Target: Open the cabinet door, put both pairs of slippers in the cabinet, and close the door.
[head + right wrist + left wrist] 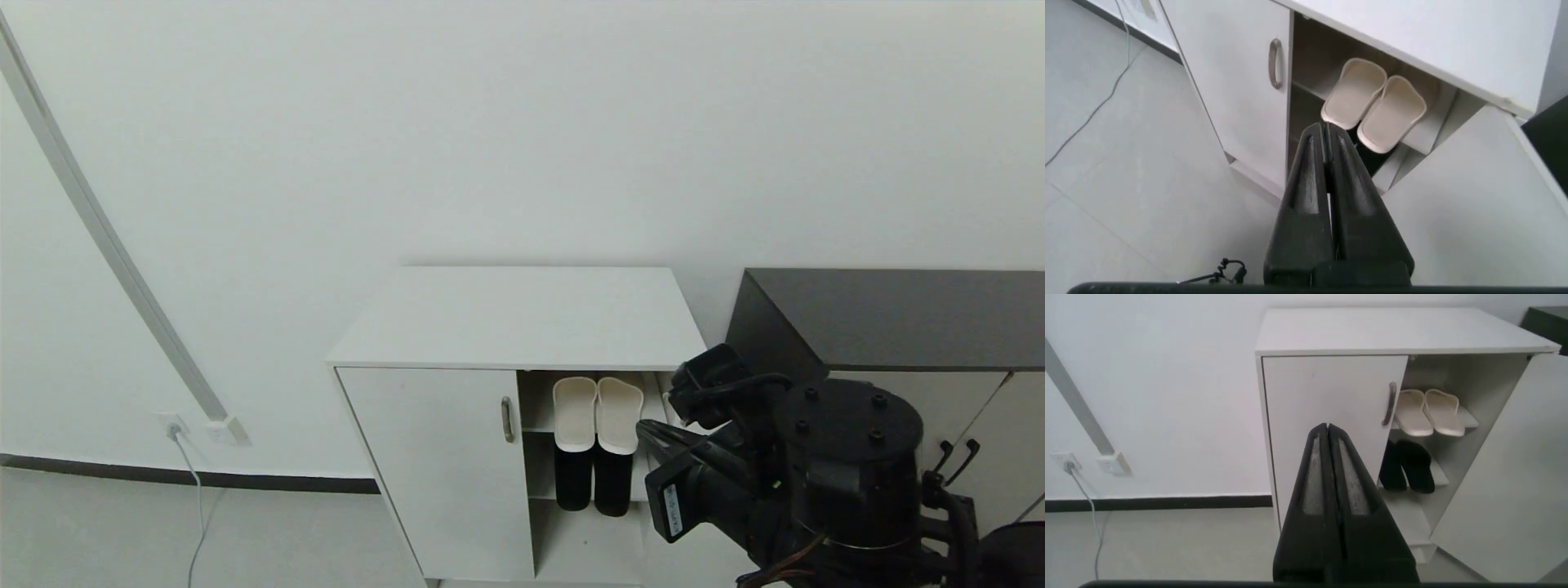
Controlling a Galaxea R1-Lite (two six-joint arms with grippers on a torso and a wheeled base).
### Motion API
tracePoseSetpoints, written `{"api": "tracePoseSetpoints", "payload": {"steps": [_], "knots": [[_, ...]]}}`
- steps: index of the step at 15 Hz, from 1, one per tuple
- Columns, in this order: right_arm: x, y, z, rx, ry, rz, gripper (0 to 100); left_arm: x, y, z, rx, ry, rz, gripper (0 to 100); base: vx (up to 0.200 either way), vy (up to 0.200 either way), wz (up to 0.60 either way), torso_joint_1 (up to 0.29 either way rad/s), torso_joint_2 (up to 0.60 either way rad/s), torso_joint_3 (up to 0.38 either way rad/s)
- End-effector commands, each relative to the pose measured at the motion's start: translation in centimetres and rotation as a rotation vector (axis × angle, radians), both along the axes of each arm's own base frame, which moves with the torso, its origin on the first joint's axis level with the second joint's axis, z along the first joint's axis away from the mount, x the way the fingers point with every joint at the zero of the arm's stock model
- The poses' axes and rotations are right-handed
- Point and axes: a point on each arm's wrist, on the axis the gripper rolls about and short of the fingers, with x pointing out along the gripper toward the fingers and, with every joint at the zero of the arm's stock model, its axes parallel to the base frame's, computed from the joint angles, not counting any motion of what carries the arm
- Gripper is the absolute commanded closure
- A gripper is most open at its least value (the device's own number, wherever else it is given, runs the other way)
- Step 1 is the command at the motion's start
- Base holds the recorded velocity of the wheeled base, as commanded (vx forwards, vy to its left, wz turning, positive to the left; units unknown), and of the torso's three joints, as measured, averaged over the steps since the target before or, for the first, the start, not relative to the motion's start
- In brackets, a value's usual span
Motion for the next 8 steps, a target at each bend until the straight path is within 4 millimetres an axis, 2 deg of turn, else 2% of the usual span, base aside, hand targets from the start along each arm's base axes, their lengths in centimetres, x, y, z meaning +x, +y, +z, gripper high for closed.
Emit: {"api": "tracePoseSetpoints", "payload": {"steps": [1,5,8], "knots": [[0.32,0.02,-0.41,-0.004,0.005,-0.003,100,0.01,0.0,0.0,-0.001,0.001,0.001,100,0.0,0.0,0.0,0.183,-0.4,-0.217],[0.35,-0.02,-0.42,0.003,-0.001,-0.006,100,0.01,0.0,0.0,-0.001,0.001,0.001,100,0.0,0.0,0.0,0.155,-0.34,-0.178],[0.3,-0.08,-0.39,0.005,-0.001,-0.004,100,0.01,0.0,0.0,-0.001,0.001,0.0,100,0.0,0.0,0.0,0.009,-0.02,-0.012]]}}
